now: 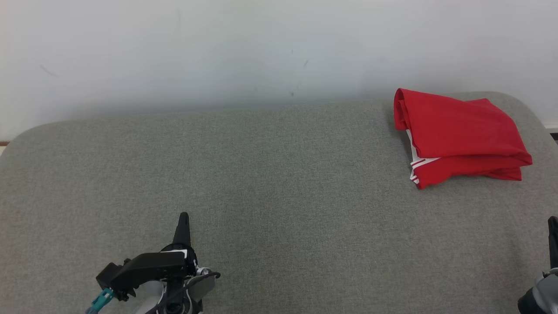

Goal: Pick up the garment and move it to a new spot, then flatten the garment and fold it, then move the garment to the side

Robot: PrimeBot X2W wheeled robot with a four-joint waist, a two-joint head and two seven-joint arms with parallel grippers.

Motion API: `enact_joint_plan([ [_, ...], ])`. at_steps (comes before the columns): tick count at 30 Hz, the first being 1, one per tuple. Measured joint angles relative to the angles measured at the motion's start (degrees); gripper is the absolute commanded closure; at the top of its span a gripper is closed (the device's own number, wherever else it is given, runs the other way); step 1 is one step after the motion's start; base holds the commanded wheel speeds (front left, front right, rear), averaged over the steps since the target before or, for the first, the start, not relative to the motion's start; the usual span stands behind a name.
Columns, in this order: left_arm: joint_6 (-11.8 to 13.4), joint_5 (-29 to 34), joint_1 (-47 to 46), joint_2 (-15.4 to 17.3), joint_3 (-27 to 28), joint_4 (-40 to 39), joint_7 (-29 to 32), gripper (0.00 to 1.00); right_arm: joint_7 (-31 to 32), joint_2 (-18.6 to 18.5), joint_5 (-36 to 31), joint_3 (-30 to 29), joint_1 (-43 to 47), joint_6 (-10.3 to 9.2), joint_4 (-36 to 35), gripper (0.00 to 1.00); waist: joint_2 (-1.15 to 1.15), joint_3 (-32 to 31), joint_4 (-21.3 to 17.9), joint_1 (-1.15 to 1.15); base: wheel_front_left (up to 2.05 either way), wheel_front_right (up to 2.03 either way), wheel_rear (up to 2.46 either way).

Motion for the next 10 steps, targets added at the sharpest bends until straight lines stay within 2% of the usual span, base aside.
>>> enact_joint_plan([
  [10,0.0,-0.01,0.0,0.0,0.0,0.0,0.0,1.0,0.0,0.0,0.0,0.0,-0.01,0.0,-0.01,1.0,0.0,0.0,0.0,0.0,0.0,0.0,0.0],
])
